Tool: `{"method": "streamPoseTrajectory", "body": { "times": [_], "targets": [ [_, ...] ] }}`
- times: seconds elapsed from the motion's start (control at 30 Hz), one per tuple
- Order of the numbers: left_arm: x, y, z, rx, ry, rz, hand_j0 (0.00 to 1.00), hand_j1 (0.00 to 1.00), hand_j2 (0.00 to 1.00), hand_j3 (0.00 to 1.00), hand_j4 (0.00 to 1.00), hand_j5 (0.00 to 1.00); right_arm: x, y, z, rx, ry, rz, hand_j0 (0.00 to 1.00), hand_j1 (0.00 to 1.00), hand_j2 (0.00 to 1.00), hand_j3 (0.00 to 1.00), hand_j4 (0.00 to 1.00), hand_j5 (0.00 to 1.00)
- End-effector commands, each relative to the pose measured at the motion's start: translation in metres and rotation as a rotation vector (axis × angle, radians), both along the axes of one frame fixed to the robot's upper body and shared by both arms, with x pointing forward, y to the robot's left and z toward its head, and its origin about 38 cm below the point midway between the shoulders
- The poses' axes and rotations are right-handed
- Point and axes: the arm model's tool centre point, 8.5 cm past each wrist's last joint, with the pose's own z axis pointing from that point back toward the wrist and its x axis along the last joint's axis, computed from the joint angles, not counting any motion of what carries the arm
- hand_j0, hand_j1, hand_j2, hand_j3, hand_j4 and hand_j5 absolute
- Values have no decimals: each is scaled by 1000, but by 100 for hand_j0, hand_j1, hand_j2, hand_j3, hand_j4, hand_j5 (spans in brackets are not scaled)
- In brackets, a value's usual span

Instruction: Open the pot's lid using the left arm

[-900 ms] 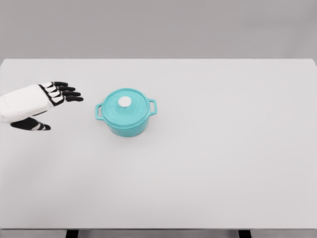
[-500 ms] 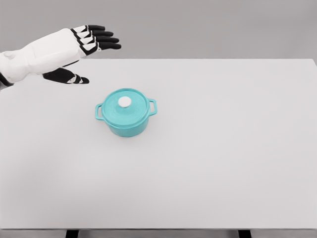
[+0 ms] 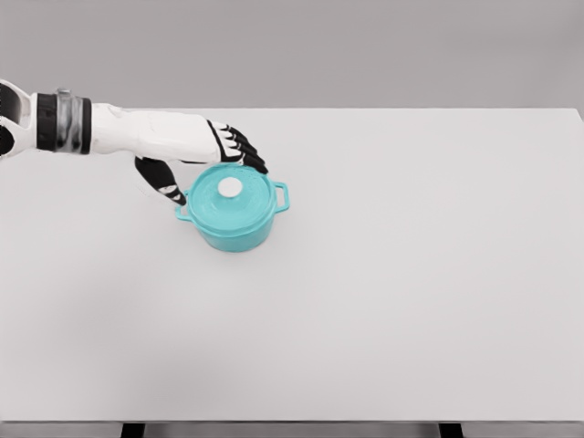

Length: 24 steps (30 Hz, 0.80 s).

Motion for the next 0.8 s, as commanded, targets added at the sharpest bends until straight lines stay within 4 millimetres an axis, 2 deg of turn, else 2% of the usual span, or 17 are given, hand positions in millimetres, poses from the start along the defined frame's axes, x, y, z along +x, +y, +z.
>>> {"method": "streamPoseTrajectory", "body": {
  "times": [0.0, 0.03, 0.13, 0.5, 0.6, 0.77],
  "targets": [
    [2, -20, 1, -21, 17, -36, 100, 100, 100, 100, 100, 100, 0, 0, 0, 0, 0, -1, 100, 100, 100, 100, 100, 100],
    [6, -18, 8, -33, 1, -23, 100, 100, 100, 100, 100, 100, 0, 0, 0, 0, 0, -1, 100, 100, 100, 100, 100, 100],
    [34, -14, -19, -12, 41, 67, 100, 100, 100, 100, 100, 100, 0, 0, 0, 0, 0, 1, 100, 100, 100, 100, 100, 100],
    [34, -15, -21, -4, 44, 63, 100, 100, 100, 100, 100, 100, 0, 0, 0, 0, 0, 1, 100, 100, 100, 100, 100, 100],
    [39, -10, -27, 12, 51, 87, 100, 100, 100, 100, 100, 100, 0, 0, 0, 0, 0, 1, 100, 100, 100, 100, 100, 100],
    [39, -19, -41, 43, 51, 76, 100, 100, 100, 100, 100, 100, 0, 0, 0, 0, 0, -1, 100, 100, 100, 100, 100, 100]
  ]
}}
